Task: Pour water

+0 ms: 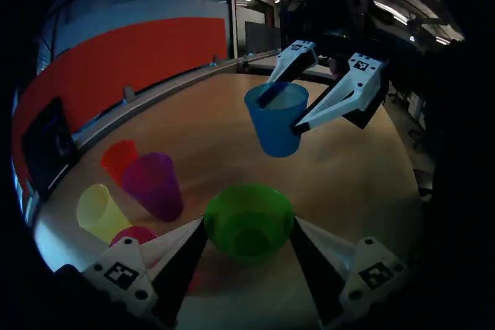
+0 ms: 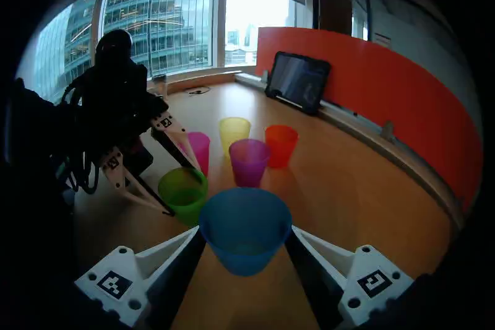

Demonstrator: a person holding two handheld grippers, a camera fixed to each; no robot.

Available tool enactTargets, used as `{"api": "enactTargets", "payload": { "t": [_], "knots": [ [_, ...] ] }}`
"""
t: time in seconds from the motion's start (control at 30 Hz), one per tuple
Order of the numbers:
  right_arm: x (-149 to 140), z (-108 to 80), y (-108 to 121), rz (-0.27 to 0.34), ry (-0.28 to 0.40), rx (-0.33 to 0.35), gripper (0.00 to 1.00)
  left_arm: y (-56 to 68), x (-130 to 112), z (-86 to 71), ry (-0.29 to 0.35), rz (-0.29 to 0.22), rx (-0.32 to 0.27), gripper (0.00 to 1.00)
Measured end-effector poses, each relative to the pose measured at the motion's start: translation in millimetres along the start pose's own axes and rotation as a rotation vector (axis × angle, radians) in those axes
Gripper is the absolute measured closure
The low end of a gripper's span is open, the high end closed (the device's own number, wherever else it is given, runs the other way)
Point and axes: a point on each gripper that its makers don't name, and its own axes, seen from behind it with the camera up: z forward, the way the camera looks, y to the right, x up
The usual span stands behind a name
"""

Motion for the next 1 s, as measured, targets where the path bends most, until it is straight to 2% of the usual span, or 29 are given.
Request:
{"api": "enactTargets", "payload": {
  "t": [0.4,0.47,0.77,1.0],
  "knots": [
    [0.1,-1.0,-0.8,-0.003,0.0,-0.004,0.09,-3.3,-0.9,-3.7,-0.002,0.002,0.021,0.1],
    [-1.3,-0.7,-0.7,-0.004,-0.001,-0.007,0.09,-4.4,0.8,-5.2,0.001,0.0,0.026,0.06],
    [-12.1,3.3,-2.5,-0.002,-0.011,-0.015,0.09,-5.8,13.2,-16.7,0.025,0.035,0.051,0.03],
    [-24.4,7.6,-3.2,-0.004,-0.026,-0.023,0.09,-3.7,25.4,-27.4,0.061,0.036,0.056,0.03]
  ]
}}
